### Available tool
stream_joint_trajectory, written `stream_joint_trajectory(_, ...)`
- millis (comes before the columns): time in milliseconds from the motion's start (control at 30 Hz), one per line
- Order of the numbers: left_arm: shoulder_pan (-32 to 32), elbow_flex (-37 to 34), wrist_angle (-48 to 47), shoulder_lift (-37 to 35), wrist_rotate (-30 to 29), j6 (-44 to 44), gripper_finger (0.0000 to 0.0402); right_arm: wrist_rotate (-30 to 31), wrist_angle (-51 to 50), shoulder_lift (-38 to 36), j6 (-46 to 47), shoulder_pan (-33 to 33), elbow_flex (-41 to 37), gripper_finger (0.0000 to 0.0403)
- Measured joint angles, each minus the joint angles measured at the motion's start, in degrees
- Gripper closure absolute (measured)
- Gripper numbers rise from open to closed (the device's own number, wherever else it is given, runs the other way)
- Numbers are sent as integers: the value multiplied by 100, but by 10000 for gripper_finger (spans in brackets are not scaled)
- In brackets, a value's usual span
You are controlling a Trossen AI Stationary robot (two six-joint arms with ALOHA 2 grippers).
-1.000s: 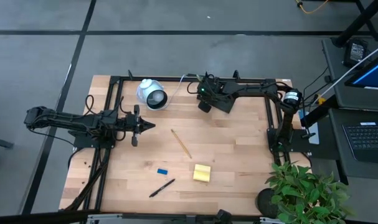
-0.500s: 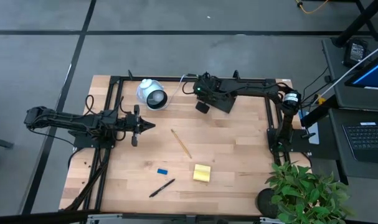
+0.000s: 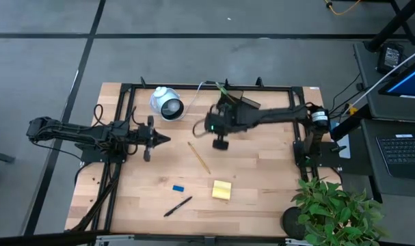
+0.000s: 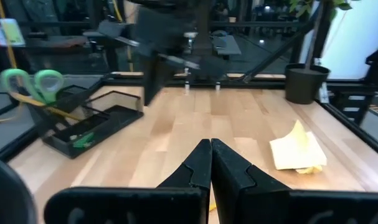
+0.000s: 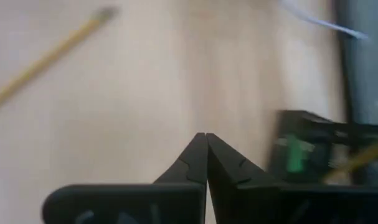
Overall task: Pick and place office supplies into organizer
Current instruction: Put the yellow sticky note pad into the desk organizer
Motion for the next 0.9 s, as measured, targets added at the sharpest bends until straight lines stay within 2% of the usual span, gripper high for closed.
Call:
stream_joint_trajectory(133, -24, 0, -9, 0, 268, -73, 400, -196, -9, 0, 112, 629, 0, 401)
stream_joint_trajectory(300, -143, 0, 13, 0, 215, 106, 400, -692, 235, 0, 395, 1379, 0, 401)
stream_joint_trajectory(533, -378, 0, 13, 0, 205, -12, 400, -775, 520, -6, 1123, 2254, 187, 402)
stream_joint_trajectory(700, -542, 0, 13, 0, 199, -24, 400, -764, 482, -24, 1902, 2746, 524, 402)
stream_joint_trajectory(900, -724, 1, 13, 0, 190, -81, 400, -292, 204, 217, 2413, 3245, 1093, 403)
